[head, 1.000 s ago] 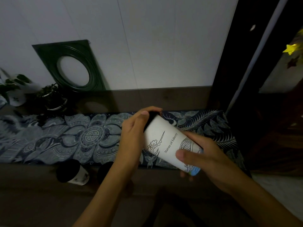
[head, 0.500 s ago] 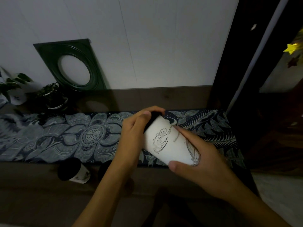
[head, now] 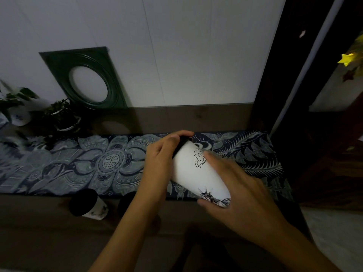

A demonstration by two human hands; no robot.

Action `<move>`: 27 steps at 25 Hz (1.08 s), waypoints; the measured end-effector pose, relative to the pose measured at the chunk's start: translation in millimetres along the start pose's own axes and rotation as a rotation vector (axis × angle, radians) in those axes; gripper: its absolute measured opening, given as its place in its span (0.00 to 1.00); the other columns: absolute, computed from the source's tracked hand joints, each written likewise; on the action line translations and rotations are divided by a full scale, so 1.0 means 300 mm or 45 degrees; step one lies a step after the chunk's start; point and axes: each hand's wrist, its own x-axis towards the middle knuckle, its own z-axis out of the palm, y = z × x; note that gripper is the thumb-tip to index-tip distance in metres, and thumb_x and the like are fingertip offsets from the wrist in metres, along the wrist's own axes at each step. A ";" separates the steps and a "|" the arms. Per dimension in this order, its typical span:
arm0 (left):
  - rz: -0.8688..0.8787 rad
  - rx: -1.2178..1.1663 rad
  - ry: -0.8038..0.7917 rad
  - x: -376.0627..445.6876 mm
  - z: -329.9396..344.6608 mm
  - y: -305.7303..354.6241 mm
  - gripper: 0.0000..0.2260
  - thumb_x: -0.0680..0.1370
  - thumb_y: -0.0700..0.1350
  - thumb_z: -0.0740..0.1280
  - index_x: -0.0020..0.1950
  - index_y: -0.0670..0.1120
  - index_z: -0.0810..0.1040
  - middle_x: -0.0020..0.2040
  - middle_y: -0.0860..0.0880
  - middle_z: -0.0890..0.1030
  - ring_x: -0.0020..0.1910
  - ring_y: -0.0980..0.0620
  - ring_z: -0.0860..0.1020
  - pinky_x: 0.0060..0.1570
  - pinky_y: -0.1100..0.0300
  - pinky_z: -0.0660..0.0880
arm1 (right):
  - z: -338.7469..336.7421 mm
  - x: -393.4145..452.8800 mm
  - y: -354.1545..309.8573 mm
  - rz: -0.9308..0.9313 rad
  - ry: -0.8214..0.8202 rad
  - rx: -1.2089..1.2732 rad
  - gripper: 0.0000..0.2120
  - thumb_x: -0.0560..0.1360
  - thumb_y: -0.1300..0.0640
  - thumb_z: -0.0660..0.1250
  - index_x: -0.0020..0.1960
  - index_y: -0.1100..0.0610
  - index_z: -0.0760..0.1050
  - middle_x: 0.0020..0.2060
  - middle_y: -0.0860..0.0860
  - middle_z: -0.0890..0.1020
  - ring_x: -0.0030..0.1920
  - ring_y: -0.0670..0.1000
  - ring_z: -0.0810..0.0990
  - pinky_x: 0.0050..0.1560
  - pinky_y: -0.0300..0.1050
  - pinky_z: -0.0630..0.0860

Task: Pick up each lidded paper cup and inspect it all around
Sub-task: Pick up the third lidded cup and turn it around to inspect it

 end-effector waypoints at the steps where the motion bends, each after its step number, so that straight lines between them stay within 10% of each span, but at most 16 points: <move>1: 0.011 -0.002 -0.037 -0.003 -0.003 0.002 0.17 0.76 0.47 0.57 0.49 0.48 0.87 0.52 0.49 0.87 0.54 0.51 0.83 0.56 0.54 0.78 | -0.001 -0.004 -0.004 0.065 -0.011 0.140 0.44 0.64 0.35 0.69 0.75 0.38 0.53 0.66 0.41 0.73 0.61 0.43 0.75 0.58 0.45 0.76; 7: 0.108 -0.046 -0.182 -0.018 -0.035 0.002 0.17 0.80 0.46 0.56 0.53 0.44 0.85 0.55 0.47 0.86 0.56 0.48 0.83 0.59 0.54 0.78 | -0.013 -0.011 -0.031 0.562 -0.323 1.632 0.23 0.64 0.47 0.74 0.59 0.41 0.78 0.49 0.56 0.86 0.36 0.56 0.84 0.30 0.46 0.78; 12: 0.042 -0.043 -0.025 -0.015 -0.038 -0.007 0.17 0.77 0.46 0.58 0.51 0.43 0.86 0.52 0.47 0.87 0.52 0.47 0.83 0.51 0.58 0.79 | -0.008 -0.010 -0.040 0.385 -0.141 0.937 0.32 0.65 0.40 0.72 0.67 0.33 0.65 0.60 0.37 0.79 0.56 0.40 0.81 0.48 0.36 0.79; 16: 0.016 0.004 0.012 -0.021 -0.024 -0.014 0.17 0.77 0.47 0.59 0.51 0.44 0.86 0.51 0.48 0.87 0.53 0.47 0.83 0.51 0.58 0.78 | 0.004 -0.009 -0.031 0.089 -0.162 0.042 0.43 0.66 0.31 0.63 0.74 0.34 0.45 0.71 0.40 0.65 0.65 0.45 0.73 0.63 0.52 0.75; 22: 0.131 -0.053 -0.177 -0.027 -0.031 -0.025 0.20 0.77 0.52 0.58 0.54 0.43 0.85 0.56 0.47 0.86 0.56 0.48 0.83 0.58 0.54 0.79 | -0.031 -0.003 -0.015 0.468 -0.316 1.483 0.24 0.65 0.50 0.75 0.60 0.37 0.76 0.52 0.48 0.85 0.43 0.49 0.86 0.35 0.43 0.81; 27: -0.088 -0.186 -0.052 -0.039 -0.009 -0.015 0.17 0.81 0.46 0.57 0.53 0.42 0.84 0.54 0.44 0.86 0.54 0.44 0.83 0.51 0.51 0.80 | -0.055 0.012 0.007 0.635 -0.278 1.558 0.18 0.70 0.45 0.72 0.59 0.35 0.77 0.55 0.52 0.84 0.39 0.57 0.86 0.28 0.45 0.79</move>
